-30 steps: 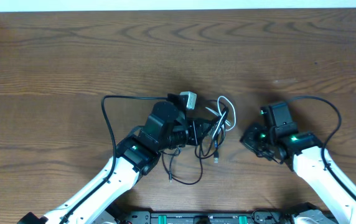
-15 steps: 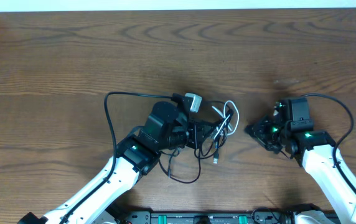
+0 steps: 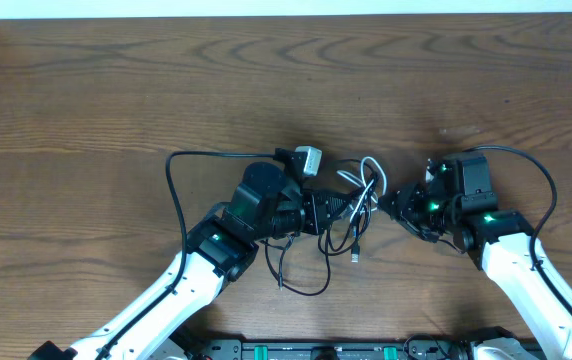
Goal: Untangle cables
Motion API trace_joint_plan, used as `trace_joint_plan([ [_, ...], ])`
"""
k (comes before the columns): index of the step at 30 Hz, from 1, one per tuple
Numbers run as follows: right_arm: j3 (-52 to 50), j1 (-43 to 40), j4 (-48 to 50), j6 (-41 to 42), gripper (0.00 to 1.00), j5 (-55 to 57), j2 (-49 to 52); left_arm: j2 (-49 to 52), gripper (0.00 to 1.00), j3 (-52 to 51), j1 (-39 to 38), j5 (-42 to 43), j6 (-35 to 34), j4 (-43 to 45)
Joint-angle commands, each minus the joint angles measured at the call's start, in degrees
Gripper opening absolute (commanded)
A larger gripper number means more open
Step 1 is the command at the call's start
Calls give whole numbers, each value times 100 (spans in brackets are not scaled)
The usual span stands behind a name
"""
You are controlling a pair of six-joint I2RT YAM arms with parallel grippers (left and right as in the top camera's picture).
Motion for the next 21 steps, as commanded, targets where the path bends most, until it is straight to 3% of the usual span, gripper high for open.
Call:
trace_joint_plan([
  [1, 28, 109, 162, 50, 40, -57, 17, -13, 8, 50, 13, 391, -428, 210],
  [11, 28, 343, 153, 48, 38, 391, 39, -13, 8, 50, 13, 1322, -1110, 1355],
  [18, 28, 339, 90, 42, 27, 1327, 39, -13, 8, 50, 13, 1779, -1128, 1419],
  [21, 28, 332, 24, -13, 29, 1875, 39, -13, 8, 50, 13, 2048, -1123, 1480],
])
